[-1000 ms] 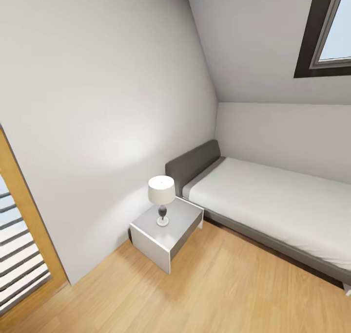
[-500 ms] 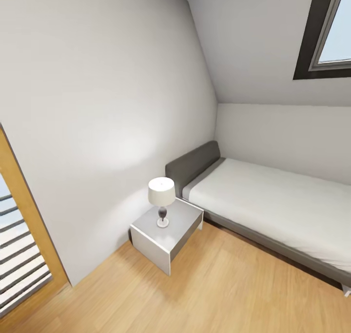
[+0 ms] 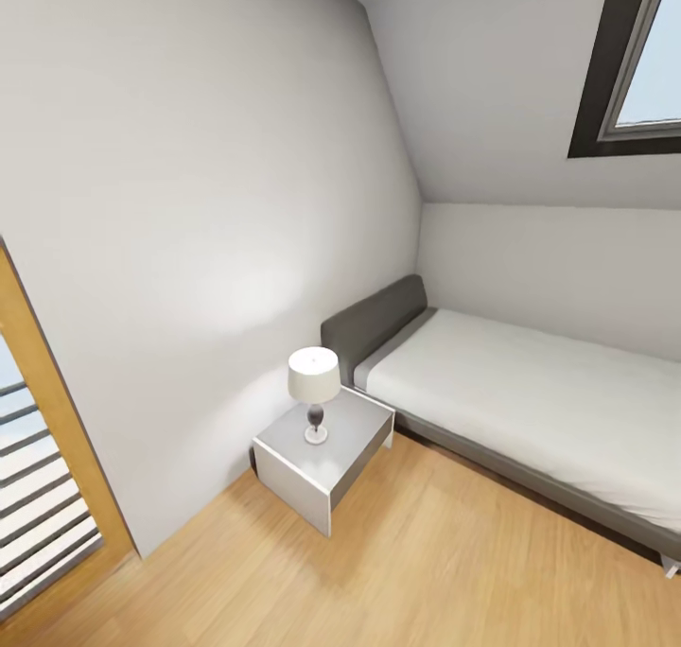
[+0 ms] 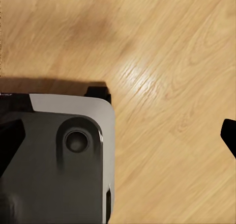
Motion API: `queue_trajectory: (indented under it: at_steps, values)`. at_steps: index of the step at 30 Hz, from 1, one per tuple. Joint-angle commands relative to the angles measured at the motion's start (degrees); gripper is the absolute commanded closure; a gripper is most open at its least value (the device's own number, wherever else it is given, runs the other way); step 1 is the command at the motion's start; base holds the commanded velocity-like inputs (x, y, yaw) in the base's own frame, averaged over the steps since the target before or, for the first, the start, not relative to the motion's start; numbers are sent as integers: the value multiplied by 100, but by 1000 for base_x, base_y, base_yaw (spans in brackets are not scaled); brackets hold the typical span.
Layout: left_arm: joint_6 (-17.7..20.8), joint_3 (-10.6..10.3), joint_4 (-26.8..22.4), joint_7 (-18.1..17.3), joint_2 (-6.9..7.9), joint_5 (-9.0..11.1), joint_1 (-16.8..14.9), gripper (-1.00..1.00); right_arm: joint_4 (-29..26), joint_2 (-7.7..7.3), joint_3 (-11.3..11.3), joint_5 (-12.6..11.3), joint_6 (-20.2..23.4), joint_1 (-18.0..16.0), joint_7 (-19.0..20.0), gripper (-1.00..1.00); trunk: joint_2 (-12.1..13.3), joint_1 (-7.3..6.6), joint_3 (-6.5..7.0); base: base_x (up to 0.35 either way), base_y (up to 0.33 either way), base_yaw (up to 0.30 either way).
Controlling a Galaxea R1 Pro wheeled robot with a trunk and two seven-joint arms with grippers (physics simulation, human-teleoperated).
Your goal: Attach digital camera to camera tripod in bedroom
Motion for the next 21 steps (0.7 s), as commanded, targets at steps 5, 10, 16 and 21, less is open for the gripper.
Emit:
queue_trajectory:
  at_steps: [5,10,16,21]
  values:
    - [-81,-4,-1,-17,6,29,-4,100,15,-3,-39,44,-15,-9,16,-100,196,-110,83,0,0,0]
    - [-202,-4,-1,-10,7,32,-4,100,15,-3,-39,44,-7,-9,17,-100,397,-220,173,0,0,0]
    - [-228,-4,-1,-8,12,38,-4,100,15,-3,-39,42,21,-9,12,-100,638,-351,280,0,0,0]
    - [-231,-4,-1,-4,16,35,-4,100,15,-3,-39,37,22,-9,10,-100,838,-461,370,0,0,0]
